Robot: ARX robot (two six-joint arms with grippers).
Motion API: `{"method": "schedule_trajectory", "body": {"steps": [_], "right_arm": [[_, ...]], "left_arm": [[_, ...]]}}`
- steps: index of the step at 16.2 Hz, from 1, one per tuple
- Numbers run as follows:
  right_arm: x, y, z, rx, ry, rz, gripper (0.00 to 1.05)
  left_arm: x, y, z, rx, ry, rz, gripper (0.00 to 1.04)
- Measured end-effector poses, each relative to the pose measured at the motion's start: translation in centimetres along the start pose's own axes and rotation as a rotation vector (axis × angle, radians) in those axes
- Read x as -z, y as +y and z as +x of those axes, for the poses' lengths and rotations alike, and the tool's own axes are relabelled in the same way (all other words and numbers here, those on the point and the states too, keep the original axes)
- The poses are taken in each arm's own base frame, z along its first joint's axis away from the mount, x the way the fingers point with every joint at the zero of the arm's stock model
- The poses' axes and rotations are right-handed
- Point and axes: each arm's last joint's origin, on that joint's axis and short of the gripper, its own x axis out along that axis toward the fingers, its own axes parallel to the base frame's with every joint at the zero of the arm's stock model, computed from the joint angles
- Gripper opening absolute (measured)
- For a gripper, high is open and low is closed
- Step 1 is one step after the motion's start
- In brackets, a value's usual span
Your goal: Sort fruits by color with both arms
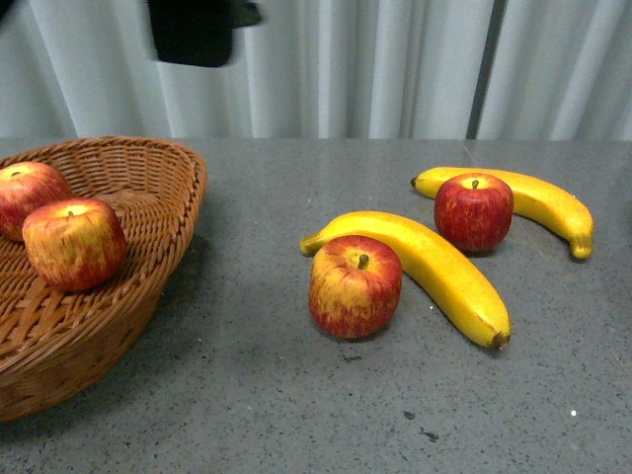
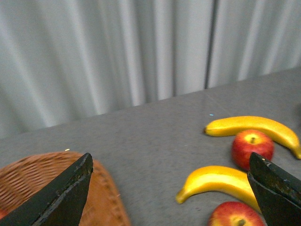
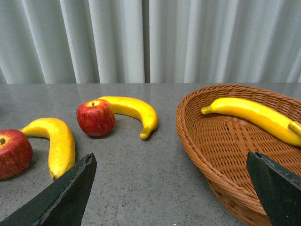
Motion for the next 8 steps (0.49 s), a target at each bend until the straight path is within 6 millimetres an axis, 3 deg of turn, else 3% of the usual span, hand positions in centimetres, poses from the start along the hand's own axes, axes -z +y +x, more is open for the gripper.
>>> {"method": "schedule_trajectory", "body": {"steps": [1, 3, 8], "right_arm": [[0.0, 0.0, 0.0, 0.0, 0.0, 0.0, 0.98], [0.0, 0.0, 0.0, 0.0, 0.0, 0.0, 0.98], [0.0, 0.0, 0.0, 0.0, 0.0, 0.0, 0.98]], "left_arm": [[0.0, -0.9, 3.0, 0.082, 0.059, 0.022, 0.98], [0.8, -1.5, 5.5, 0.15, 0.131, 0.034, 0.98], [3.8, -2.7, 7.7, 0.299, 0.251, 0.093, 0.98]]}}
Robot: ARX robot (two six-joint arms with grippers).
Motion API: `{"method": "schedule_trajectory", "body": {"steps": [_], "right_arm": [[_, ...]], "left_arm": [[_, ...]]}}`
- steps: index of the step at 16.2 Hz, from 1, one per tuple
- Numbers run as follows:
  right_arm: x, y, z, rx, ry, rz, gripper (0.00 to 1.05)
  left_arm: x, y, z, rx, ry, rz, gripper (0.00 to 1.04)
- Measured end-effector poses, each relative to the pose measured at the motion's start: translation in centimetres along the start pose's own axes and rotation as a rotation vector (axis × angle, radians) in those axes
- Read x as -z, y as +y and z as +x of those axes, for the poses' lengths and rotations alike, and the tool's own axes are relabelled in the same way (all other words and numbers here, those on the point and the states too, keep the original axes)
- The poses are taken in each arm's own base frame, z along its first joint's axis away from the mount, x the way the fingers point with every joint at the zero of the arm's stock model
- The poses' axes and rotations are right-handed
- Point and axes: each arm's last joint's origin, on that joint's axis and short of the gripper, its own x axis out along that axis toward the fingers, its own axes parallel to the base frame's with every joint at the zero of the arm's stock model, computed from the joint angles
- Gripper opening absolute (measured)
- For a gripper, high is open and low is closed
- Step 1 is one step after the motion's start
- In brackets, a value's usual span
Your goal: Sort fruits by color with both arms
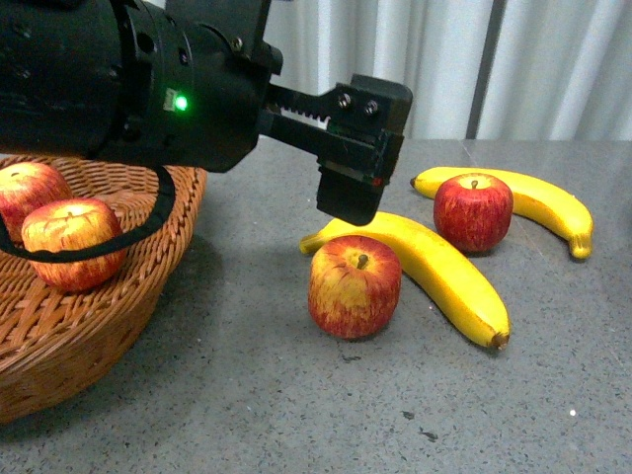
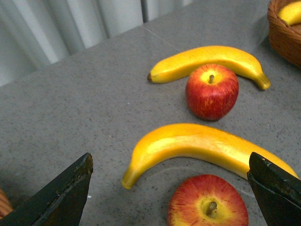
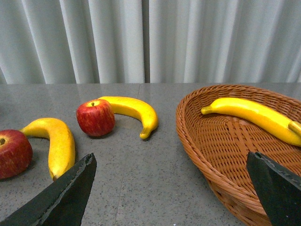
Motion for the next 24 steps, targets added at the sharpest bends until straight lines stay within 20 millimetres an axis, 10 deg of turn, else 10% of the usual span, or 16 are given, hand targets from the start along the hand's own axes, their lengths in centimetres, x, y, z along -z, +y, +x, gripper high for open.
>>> {"method": "schedule_trajectory", "body": {"steps": [15, 19, 24], "right_arm": [[0.0, 0.0, 0.0, 0.0, 0.0, 0.0, 0.98], [0.0, 0.0, 0.0, 0.0, 0.0, 0.0, 0.98], [0.0, 0.0, 0.0, 0.0, 0.0, 0.0, 0.98]], "left_arm": [[5.8, -3.6, 6.9, -0.027, 0.225, -0.038, 0.98], [5.8, -3.4, 6.9, -0.031, 0.229, -0.055, 0.67], [1.5, 1.1, 2.0, -0.21, 0.056, -0.116, 0.67]]}}
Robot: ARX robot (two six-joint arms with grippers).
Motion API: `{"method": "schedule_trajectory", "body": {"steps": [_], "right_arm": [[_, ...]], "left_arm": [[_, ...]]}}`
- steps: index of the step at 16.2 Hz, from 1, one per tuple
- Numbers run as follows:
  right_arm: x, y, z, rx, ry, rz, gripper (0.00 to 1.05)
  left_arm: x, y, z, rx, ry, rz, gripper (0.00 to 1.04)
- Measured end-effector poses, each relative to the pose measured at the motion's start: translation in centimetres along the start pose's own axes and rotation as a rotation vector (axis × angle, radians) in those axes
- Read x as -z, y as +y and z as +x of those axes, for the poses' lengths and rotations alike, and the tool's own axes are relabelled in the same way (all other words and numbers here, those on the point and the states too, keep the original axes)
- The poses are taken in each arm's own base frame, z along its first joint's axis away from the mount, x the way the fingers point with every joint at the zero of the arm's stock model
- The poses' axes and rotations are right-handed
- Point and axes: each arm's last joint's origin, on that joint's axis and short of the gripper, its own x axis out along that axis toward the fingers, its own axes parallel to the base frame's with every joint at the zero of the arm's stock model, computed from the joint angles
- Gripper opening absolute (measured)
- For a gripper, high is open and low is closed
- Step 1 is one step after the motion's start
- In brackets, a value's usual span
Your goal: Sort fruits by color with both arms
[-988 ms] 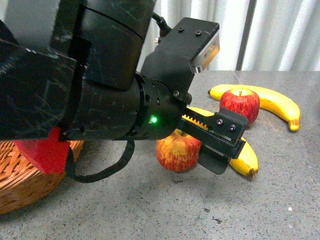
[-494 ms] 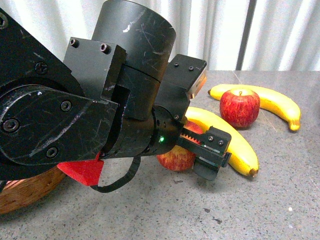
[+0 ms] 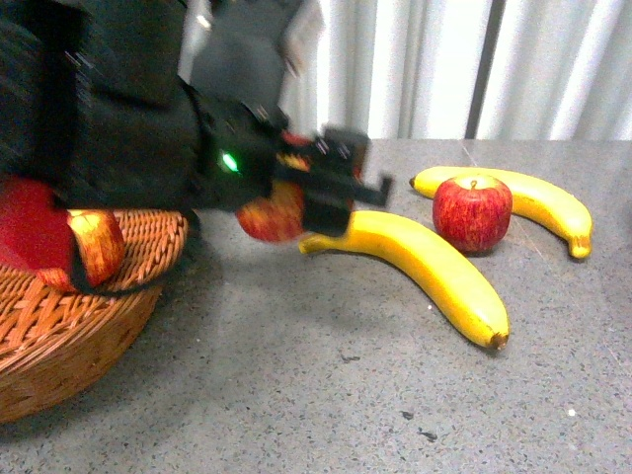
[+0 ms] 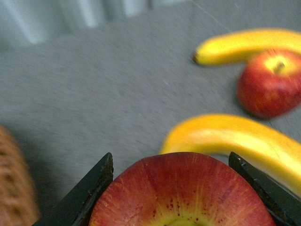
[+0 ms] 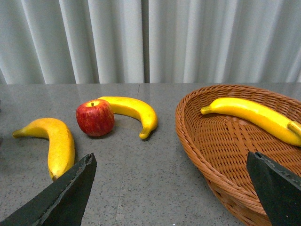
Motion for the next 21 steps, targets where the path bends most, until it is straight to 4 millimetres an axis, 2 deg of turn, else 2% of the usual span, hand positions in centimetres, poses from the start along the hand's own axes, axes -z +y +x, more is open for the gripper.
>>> {"method": "schedule_trajectory", "body": {"steps": [2, 3, 4, 5, 7, 8, 10, 11, 13, 15, 17, 18, 19, 21], "right_arm": [[0.0, 0.0, 0.0, 0.0, 0.0, 0.0, 0.98], [0.0, 0.0, 0.0, 0.0, 0.0, 0.0, 0.98], [0.0, 0.0, 0.0, 0.0, 0.0, 0.0, 0.98], [0.0, 0.0, 0.0, 0.0, 0.0, 0.0, 0.98], [0.0, 0.0, 0.0, 0.0, 0.0, 0.0, 0.98], [0.0, 0.0, 0.0, 0.0, 0.0, 0.0, 0.98], [0.0, 0.0, 0.0, 0.0, 0.0, 0.0, 0.98], [0.0, 0.0, 0.0, 0.0, 0.0, 0.0, 0.98], [0.0, 0.0, 0.0, 0.0, 0.0, 0.0, 0.98], [0.0, 0.0, 0.0, 0.0, 0.0, 0.0, 0.98], [0.0, 0.0, 0.0, 0.0, 0.0, 0.0, 0.98], [0.0, 0.0, 0.0, 0.0, 0.0, 0.0, 0.98], [0.0, 0.0, 0.0, 0.0, 0.0, 0.0, 0.98], [0.0, 0.0, 0.0, 0.0, 0.0, 0.0, 0.98]], "left_arm": [[-1.9, 4.1, -3.0, -0.158, -0.097, -0.073, 0.67], [-1.9, 5.5, -4.0, -0.208, -0.104, -0.105, 0.67], [-1.0, 7.8, -5.6, -0.313, -0.102, -0.161, 0.67], [-0.3, 8.9, -6.4, -0.356, -0.094, -0.191, 0.67], [2.8, 11.4, -8.0, -0.457, -0.043, -0.278, 0.67], [4.2, 12.0, -8.2, -0.484, -0.019, -0.302, 0.66], [6.4, 12.1, -8.3, -0.514, 0.035, -0.326, 0.67], [6.9, 12.1, -8.4, -0.518, 0.049, -0.331, 0.78], [6.2, 11.8, -8.8, -0.505, 0.021, -0.329, 0.99], [4.2, 10.5, -10.0, -0.467, -0.036, -0.309, 0.98], [0.4, 8.9, -10.9, -0.394, -0.155, -0.283, 0.98], [-1.8, 7.7, -10.7, -0.323, -0.226, -0.261, 0.98], [-3.3, 6.5, -9.9, -0.248, -0.274, -0.245, 0.98], [-5.3, 3.9, -5.9, -0.1, -0.254, -0.216, 0.98]]}}
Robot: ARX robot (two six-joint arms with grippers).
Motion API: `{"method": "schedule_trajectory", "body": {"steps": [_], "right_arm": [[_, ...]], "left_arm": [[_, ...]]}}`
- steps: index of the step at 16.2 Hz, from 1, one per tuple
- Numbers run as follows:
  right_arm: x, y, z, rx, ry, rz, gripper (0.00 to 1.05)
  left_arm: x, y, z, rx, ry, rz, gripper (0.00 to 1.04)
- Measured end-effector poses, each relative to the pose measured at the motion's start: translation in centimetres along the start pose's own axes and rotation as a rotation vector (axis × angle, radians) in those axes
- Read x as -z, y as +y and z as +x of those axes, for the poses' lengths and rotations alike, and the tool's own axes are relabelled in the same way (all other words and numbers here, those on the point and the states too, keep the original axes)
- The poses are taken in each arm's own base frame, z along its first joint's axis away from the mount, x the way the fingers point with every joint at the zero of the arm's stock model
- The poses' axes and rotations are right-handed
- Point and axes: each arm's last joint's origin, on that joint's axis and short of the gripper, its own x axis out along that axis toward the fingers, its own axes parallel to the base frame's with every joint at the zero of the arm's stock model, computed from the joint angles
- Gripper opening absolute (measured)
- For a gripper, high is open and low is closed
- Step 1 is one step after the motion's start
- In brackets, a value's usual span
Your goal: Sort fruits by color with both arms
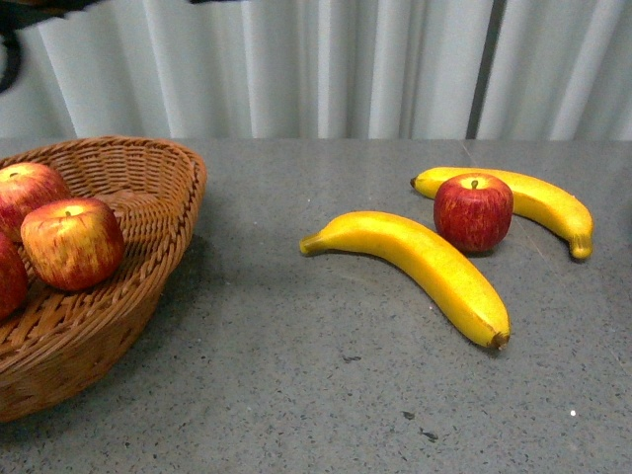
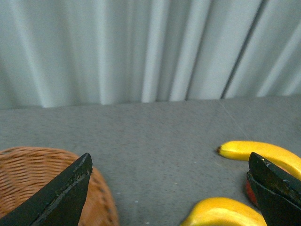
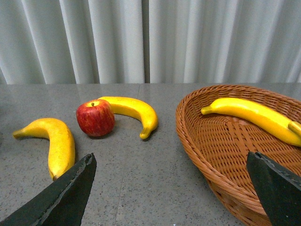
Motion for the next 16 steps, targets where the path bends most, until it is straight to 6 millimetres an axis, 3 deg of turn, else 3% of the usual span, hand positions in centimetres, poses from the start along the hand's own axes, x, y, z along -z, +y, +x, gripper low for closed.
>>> {"method": "schedule_trajectory", "body": {"steps": [3, 5, 8, 12, 16], "right_arm": [[0.0, 0.0, 0.0, 0.0, 0.0, 0.0, 0.98], [0.0, 0.0, 0.0, 0.0, 0.0, 0.0, 0.98], [0.0, 0.0, 0.0, 0.0, 0.0, 0.0, 0.98], [0.0, 0.0, 0.0, 0.0, 0.0, 0.0, 0.98], [0.0, 0.0, 0.0, 0.0, 0.0, 0.0, 0.98]], "left_arm": [[0.7, -4.9, 6.1, 0.159, 0.121, 0.034, 0.98], [0.9, -8.7, 9.0, 0.292, 0.18, 0.068, 0.98], [1.8, -12.8, 10.8, 0.397, 0.276, 0.124, 0.98], [2.9, -14.8, 12.9, 0.338, 0.336, 0.159, 0.98], [6.5, -14.9, 14.6, 0.323, 0.412, 0.205, 0.98]]}}
